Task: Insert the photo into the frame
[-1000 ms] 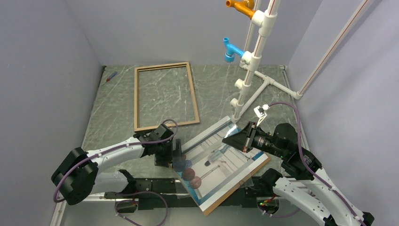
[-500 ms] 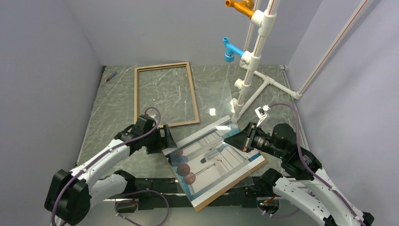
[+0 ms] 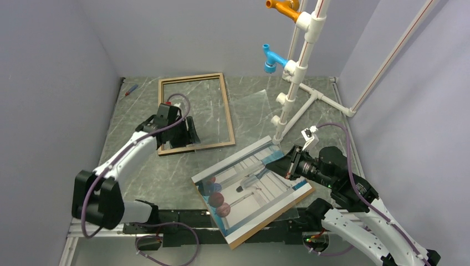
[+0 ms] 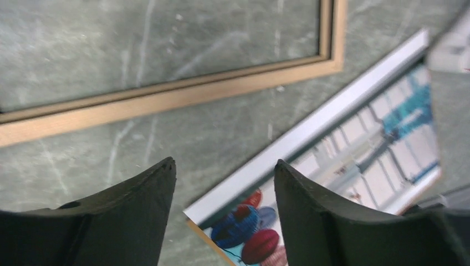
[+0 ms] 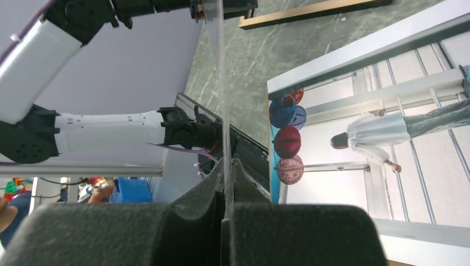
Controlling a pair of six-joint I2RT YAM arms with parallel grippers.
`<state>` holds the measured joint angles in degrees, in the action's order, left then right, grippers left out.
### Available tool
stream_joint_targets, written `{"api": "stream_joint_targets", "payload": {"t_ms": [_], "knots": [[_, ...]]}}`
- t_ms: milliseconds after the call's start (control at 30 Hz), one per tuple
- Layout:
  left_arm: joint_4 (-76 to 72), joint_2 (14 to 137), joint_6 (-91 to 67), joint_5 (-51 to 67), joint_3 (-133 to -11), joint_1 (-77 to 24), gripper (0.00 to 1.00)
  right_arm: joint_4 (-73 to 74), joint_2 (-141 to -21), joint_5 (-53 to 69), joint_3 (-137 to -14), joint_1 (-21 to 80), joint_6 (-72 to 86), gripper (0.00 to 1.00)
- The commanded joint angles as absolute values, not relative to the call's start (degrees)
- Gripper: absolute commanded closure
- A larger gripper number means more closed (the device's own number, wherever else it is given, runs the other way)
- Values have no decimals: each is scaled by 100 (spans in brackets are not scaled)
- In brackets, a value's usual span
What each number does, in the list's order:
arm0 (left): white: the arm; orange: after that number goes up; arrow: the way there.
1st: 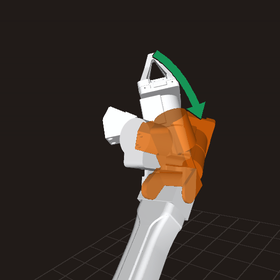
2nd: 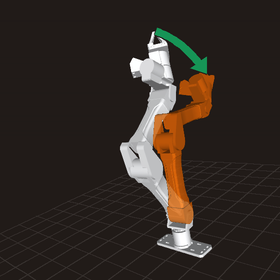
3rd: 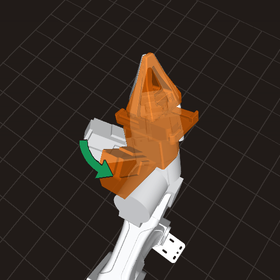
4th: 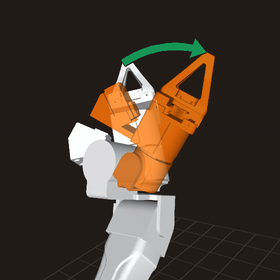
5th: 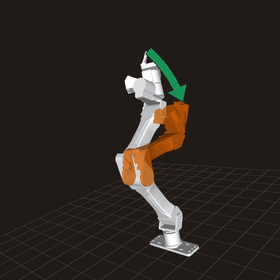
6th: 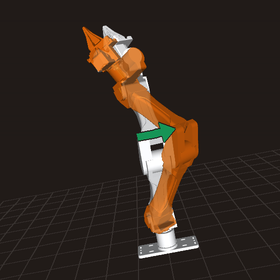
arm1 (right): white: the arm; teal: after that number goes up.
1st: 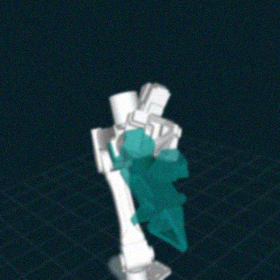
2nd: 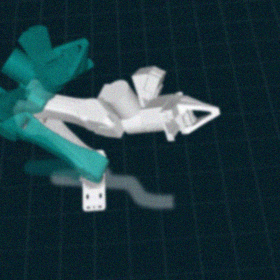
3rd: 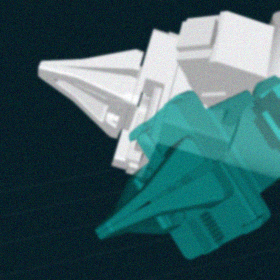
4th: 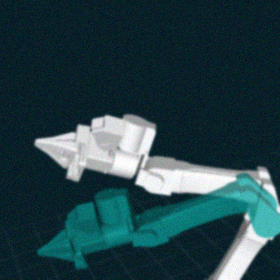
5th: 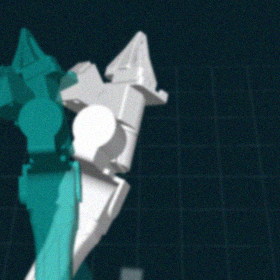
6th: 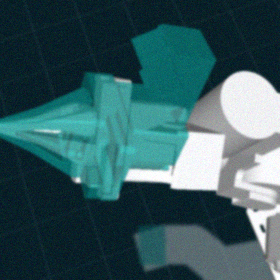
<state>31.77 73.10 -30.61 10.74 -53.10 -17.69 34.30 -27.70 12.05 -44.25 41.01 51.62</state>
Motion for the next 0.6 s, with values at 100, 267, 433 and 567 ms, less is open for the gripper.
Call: {"api": "stream_joint_targets", "payload": {"t_ms": [100, 267, 433, 567], "knots": [[3266, 8646, -2698, 317, -5933, -1764, 43, 3719, -2686, 765, -4359, 4096, 5342, 100], [3237, 9229, -2566, 183, -5888, -1780, 43, 3999, -2645, 598, -4468, 4094, 5355, 100], [3078, 9242, -2561, 281, -5479, -1810, 41, 4065, -2674, 524, -4475, 4096, 5359, 100], [3031, 9111, -2631, 336, -5159, -1868, 41, 4017, -2693, 571, -4456, 4096, 5383, 100]]}}
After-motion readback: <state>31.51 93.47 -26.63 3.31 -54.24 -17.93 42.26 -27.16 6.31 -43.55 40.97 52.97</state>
